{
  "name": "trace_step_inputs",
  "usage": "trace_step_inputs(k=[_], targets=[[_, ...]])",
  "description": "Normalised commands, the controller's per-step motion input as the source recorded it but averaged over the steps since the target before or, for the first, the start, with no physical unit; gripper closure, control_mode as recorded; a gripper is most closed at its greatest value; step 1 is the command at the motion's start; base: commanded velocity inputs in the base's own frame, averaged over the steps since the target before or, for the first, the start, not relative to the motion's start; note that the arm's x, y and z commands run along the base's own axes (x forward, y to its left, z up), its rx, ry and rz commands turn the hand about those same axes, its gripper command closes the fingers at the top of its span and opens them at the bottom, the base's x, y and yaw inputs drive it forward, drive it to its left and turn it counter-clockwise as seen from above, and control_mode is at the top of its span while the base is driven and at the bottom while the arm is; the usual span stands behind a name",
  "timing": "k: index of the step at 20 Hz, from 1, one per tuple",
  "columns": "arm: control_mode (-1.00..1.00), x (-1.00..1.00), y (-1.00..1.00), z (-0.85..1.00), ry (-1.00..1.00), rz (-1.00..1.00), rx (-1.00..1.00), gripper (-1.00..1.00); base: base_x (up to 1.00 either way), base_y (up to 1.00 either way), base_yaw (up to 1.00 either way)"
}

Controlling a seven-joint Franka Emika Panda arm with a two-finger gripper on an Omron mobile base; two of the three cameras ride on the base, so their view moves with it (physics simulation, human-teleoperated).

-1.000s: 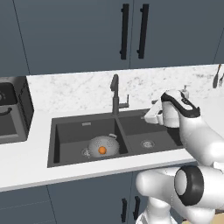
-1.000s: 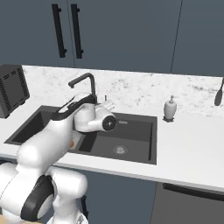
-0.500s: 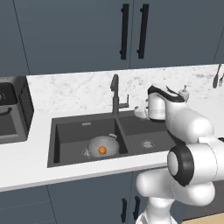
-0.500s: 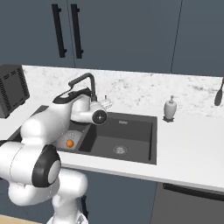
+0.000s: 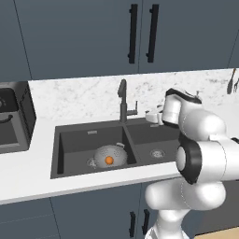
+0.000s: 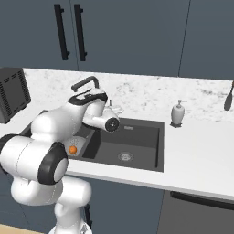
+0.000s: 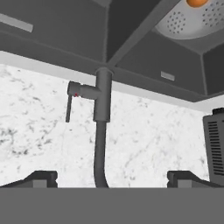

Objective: Put the colander in the sink, put the tangerine in the colander, and turn on the sink faucet and pour water over the colander.

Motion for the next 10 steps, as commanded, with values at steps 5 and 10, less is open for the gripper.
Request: trace_step_inputs(k=[5,10], targets=[[-1.00,0.24,0.00,-0.30,-0.03,0.00,0.00,-1.00,0.00,0.00,0.00],[-1.00,0.27,0.00,-0.18,-0.10,0.00,0.00,-1.00,0.00,0.00,0.00]])
